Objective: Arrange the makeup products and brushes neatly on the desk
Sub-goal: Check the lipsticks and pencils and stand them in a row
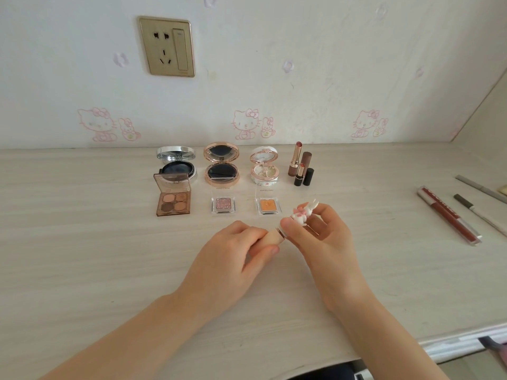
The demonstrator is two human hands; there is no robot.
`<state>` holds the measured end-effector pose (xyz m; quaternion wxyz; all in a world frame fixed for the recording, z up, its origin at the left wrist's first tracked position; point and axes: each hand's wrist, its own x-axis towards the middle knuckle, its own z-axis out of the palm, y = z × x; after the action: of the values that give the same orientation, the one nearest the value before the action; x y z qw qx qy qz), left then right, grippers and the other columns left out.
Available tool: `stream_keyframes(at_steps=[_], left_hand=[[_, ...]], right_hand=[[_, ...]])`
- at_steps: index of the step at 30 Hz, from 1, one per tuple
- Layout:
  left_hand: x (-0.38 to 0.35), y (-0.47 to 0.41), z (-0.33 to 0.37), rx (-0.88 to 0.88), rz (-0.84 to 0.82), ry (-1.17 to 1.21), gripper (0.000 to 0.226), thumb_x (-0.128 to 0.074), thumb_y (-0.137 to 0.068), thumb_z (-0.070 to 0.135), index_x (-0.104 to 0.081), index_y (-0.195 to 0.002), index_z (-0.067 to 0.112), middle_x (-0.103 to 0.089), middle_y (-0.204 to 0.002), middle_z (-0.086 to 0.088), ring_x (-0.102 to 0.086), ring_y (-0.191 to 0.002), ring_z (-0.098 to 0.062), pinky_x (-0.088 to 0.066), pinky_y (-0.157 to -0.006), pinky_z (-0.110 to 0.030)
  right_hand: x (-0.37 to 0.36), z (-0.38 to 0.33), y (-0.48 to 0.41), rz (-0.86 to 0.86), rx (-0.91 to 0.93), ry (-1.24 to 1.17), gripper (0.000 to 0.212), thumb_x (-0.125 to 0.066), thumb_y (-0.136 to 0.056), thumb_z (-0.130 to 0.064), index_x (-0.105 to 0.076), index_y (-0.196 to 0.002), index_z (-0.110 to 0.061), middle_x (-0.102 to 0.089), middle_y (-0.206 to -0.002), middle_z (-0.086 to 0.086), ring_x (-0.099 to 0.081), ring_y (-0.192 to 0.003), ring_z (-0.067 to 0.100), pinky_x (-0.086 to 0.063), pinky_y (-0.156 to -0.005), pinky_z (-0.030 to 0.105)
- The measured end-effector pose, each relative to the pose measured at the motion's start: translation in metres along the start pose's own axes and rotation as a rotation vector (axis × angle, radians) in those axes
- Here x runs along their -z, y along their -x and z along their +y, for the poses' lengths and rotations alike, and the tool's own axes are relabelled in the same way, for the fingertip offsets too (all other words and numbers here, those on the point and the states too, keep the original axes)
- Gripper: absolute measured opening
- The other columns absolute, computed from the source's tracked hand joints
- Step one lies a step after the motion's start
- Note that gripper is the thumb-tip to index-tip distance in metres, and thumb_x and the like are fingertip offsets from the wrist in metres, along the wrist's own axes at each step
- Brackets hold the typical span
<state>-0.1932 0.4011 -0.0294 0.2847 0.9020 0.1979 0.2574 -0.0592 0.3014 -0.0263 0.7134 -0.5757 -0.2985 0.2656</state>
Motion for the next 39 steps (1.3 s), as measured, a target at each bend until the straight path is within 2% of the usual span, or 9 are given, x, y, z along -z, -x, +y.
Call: stream_keyframes(at_steps=[5,10,13,15,20,25,30,36,39], left_hand=[[0.0018,-0.0004,-0.0006,0.029,0.022,0.017,0.027,-0.052,-0.088,0.047,-0.066,-0.095,0.025,-0.053,-0.083,0.013,-0.052,-0.076,-0.005,-0.036,-0.067,-0.015],[0.001,0.0002,0.0005,0.012,0.014,-0.004,0.026,-0.052,-0.088,0.047,-0.066,-0.095,0.025,-0.05,-0.081,0.016,-0.05,-0.074,-0.002,-0.033,-0.066,-0.009],[0.0006,-0.0006,-0.0006,0.022,0.012,-0.002,0.027,-0.051,-0.089,0.047,-0.066,-0.097,0.026,-0.052,-0.084,0.014,-0.051,-0.076,-0.003,-0.034,-0.066,-0.011],[0.0007,-0.0005,-0.0011,0.02,0.012,-0.002,0.027,-0.051,-0.089,0.048,-0.066,-0.097,0.026,-0.053,-0.084,0.014,-0.051,-0.077,-0.003,-0.035,-0.066,-0.012],[0.0007,0.0,0.0,0.003,-0.002,-0.018,0.027,-0.05,-0.089,0.047,-0.064,-0.095,0.026,-0.051,-0.082,0.014,-0.05,-0.076,-0.002,-0.033,-0.067,-0.009],[0.0009,-0.0011,-0.0015,0.017,0.006,-0.01,0.027,-0.051,-0.09,0.046,-0.066,-0.097,0.025,-0.053,-0.085,0.012,-0.051,-0.077,-0.005,-0.034,-0.067,-0.013],[-0.0015,-0.0005,-0.0006,0.005,-0.006,-0.035,0.027,-0.048,-0.09,0.049,-0.063,-0.098,0.028,-0.052,-0.085,0.013,-0.05,-0.077,-0.005,-0.039,-0.069,-0.02],[-0.0002,-0.0005,-0.0013,0.011,0.015,-0.027,0.025,-0.052,-0.09,0.046,-0.065,-0.1,0.026,-0.053,-0.086,0.012,-0.051,-0.077,-0.004,-0.036,-0.067,-0.016],[-0.0004,-0.0001,-0.001,0.006,0.013,-0.028,0.027,-0.051,-0.089,0.047,-0.065,-0.1,0.027,-0.055,-0.087,0.01,-0.052,-0.077,-0.005,-0.039,-0.068,-0.019]], right_hand=[[0.0005,-0.0006,-0.0001,-0.046,0.0,-0.073,0.033,-0.074,-0.073,-0.014,-0.062,-0.103,-0.019,-0.073,-0.102,0.004,-0.069,-0.099,0.022,-0.052,-0.095,0.044],[-0.0004,-0.0002,-0.0002,-0.005,-0.007,0.017,0.031,-0.077,-0.068,-0.025,-0.066,-0.097,-0.028,-0.071,-0.087,-0.005,-0.071,-0.086,0.017,-0.051,-0.095,0.05],[0.0013,-0.0012,0.0006,-0.051,-0.005,-0.029,0.037,-0.075,-0.074,-0.016,-0.06,-0.107,-0.026,-0.073,-0.098,0.006,-0.07,-0.097,0.023,-0.05,-0.095,0.046],[0.0012,-0.0009,0.0014,-0.083,0.002,-0.009,0.037,-0.073,-0.078,-0.016,-0.059,-0.11,-0.026,-0.072,-0.104,0.003,-0.068,-0.101,0.021,-0.05,-0.095,0.044],[0.0,0.0007,0.0001,-0.017,-0.007,0.02,0.033,-0.075,-0.073,-0.021,-0.064,-0.103,-0.028,-0.07,-0.085,-0.004,-0.07,-0.084,0.015,-0.053,-0.093,0.046],[0.0031,0.0008,-0.0007,-0.034,-0.012,-0.048,0.047,-0.077,-0.072,-0.017,-0.059,-0.113,-0.031,-0.072,-0.103,0.006,-0.069,-0.098,0.025,-0.049,-0.097,0.049],[0.0013,0.0015,-0.0018,0.019,-0.001,-0.023,0.046,-0.079,-0.065,-0.028,-0.063,-0.108,-0.03,-0.07,-0.087,-0.004,-0.07,-0.084,0.017,-0.052,-0.093,0.048],[0.0037,0.0006,-0.0011,-0.024,0.009,-0.084,0.047,-0.074,-0.074,-0.012,-0.058,-0.116,-0.027,-0.071,-0.106,0.004,-0.069,-0.1,0.023,-0.051,-0.093,0.043],[0.0021,0.0009,-0.0013,0.014,0.006,-0.051,0.043,-0.077,-0.072,-0.016,-0.06,-0.111,-0.024,-0.071,-0.096,-0.003,-0.07,-0.091,0.019,-0.053,-0.092,0.045]])
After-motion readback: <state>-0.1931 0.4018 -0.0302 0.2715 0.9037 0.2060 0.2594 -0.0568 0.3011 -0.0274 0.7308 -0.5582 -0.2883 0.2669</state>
